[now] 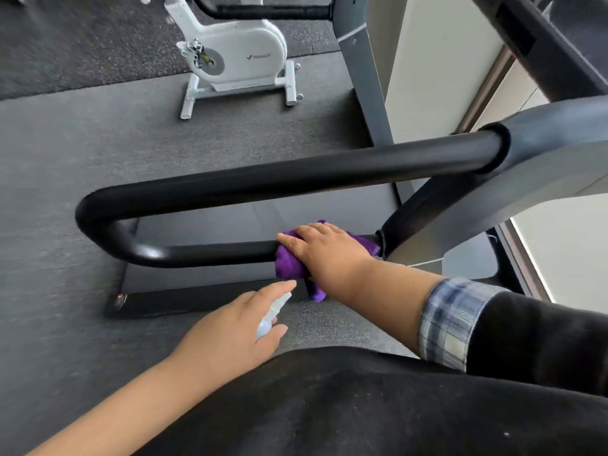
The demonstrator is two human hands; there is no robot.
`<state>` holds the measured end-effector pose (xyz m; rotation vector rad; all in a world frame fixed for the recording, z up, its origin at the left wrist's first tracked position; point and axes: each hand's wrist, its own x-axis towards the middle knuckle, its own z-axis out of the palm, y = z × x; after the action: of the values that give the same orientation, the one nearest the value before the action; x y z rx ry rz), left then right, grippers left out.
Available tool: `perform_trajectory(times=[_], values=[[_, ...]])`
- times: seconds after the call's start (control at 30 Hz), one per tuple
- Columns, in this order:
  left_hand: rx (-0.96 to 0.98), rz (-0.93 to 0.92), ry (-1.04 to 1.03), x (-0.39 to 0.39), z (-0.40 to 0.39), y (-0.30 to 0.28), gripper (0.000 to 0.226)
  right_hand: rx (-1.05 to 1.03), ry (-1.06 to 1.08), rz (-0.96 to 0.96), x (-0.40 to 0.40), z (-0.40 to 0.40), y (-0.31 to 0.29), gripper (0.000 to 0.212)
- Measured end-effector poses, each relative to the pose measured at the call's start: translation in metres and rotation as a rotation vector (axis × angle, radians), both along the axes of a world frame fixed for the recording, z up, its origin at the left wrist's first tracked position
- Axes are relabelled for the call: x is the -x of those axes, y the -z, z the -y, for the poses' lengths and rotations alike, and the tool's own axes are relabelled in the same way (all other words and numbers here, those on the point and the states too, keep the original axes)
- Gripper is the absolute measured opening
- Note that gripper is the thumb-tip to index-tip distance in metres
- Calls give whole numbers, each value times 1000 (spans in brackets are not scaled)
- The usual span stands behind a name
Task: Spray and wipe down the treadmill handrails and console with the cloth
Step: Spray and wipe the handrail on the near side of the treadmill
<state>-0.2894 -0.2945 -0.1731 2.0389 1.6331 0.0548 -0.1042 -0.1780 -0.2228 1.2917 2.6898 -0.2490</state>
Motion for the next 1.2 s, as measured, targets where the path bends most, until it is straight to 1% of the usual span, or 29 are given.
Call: perform_trajectory(times=[0.07,0.13,0.2,0.27,0.33,0.37,0.4,0.5,0.6,0.7,0.93,1.2], values=[[6,3,-7,-10,-1,-2,67,20,36,42,-19,-3,1,120],[37,5,-16,-19,-3,-1,66,40,98,77,-38,-5,0,114],[40,-8,-15,-27,-5,-1,66,47,163,97,-52,-4,1,98],[26,-21,-12,-31,-9,-2,65,10,192,94,-58,-2,4,78],[21,-25,-14,-30,-10,-2,64,-44,188,47,-58,0,8,62],[27,-28,-21,-28,-9,-2,64,-53,183,15,-57,1,9,58],[36,-30,-29,-24,-7,-2,64,-52,181,-15,-56,1,9,58],[73,-27,-76,-6,1,0,64,-41,200,-93,-49,0,10,68],[100,-16,-133,16,8,-1,63,-29,198,-139,-30,-4,8,68],[129,-21,-146,38,11,0,63,-20,161,-157,9,-5,3,65],[161,-42,-117,100,13,5,62,-19,80,-165,112,-2,-2,76],[221,-21,-135,173,14,19,64,-43,79,-185,169,-2,-2,80]])
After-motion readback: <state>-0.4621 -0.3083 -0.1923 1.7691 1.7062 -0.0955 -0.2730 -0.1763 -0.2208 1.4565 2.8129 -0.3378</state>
